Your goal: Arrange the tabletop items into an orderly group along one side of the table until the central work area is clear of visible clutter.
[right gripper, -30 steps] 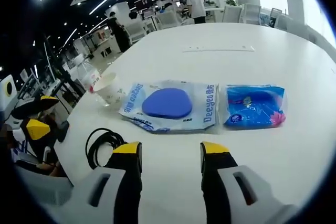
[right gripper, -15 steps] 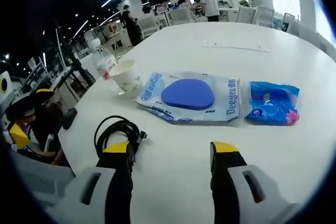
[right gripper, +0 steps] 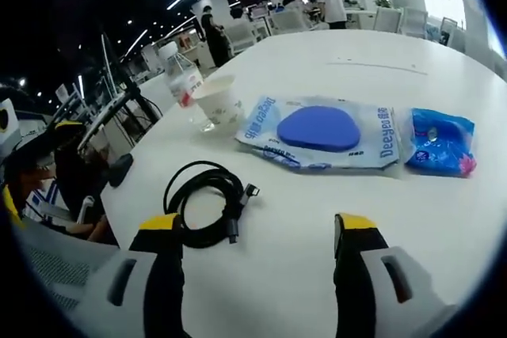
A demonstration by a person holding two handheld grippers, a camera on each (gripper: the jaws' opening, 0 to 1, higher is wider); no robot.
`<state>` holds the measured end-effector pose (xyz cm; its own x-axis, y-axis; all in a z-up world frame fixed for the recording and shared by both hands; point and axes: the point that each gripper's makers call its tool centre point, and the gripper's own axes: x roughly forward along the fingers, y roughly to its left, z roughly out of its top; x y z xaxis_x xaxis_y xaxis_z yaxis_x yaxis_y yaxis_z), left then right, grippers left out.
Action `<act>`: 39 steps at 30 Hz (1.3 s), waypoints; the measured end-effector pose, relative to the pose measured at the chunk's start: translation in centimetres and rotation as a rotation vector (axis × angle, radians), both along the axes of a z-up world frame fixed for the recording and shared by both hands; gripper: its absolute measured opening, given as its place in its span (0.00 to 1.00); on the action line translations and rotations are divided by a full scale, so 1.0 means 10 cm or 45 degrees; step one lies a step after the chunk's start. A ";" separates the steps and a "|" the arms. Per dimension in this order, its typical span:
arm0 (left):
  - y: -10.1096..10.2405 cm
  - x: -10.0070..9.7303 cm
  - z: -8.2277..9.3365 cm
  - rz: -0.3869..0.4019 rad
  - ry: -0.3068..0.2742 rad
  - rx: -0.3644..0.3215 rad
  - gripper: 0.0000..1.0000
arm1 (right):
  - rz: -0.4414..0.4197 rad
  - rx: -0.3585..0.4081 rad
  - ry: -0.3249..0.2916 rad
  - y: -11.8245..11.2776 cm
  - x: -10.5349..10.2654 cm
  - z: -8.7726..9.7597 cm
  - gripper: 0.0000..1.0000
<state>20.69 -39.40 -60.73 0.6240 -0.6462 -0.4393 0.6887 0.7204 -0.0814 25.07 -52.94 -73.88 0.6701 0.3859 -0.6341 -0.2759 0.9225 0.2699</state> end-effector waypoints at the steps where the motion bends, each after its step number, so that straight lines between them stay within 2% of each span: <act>1: 0.01 -0.01 0.01 0.003 -0.002 -0.006 0.97 | 0.004 -0.004 0.001 0.01 0.00 -0.01 0.78; 4: 0.03 -0.06 0.03 0.012 -0.011 -0.041 1.00 | 0.026 -0.031 -0.001 0.04 0.00 -0.04 0.77; 8: 0.05 -0.15 0.02 0.017 0.021 -0.081 1.00 | 0.033 -0.037 0.003 0.08 0.01 -0.09 0.75; 14: 0.05 -0.26 -0.11 0.039 0.063 -0.094 1.00 | 0.059 -0.062 -0.048 0.16 0.07 -0.07 0.69; 15: 0.04 -0.28 -0.13 0.036 0.055 -0.076 1.00 | 0.074 -0.056 -0.089 0.20 0.10 -0.04 0.68; 18: 0.04 -0.27 -0.15 0.028 0.024 -0.049 1.00 | 0.091 -0.067 -0.099 0.24 0.12 -0.07 0.67; 23: 0.04 -0.26 -0.14 0.017 -0.020 -0.028 0.98 | 0.125 -0.110 -0.122 0.28 0.16 -0.13 0.58; 26: 0.03 -0.26 -0.13 0.020 -0.016 -0.042 0.96 | 0.139 -0.111 -0.106 0.32 0.16 -0.18 0.54; 29: 0.01 -0.27 -0.12 -0.007 -0.049 -0.030 0.95 | 0.161 -0.114 -0.105 0.36 0.17 -0.23 0.47; 34: 0.03 -0.24 -0.13 0.014 -0.027 -0.054 1.00 | 0.161 -0.115 -0.098 0.38 0.20 -0.26 0.41; 36: 0.04 -0.24 -0.16 0.024 0.008 -0.066 1.00 | 0.164 -0.127 -0.096 0.38 0.21 -0.26 0.38; 39: 0.05 -0.24 -0.19 0.026 0.007 -0.045 1.00 | 0.155 -0.139 -0.076 0.35 0.24 -0.30 0.34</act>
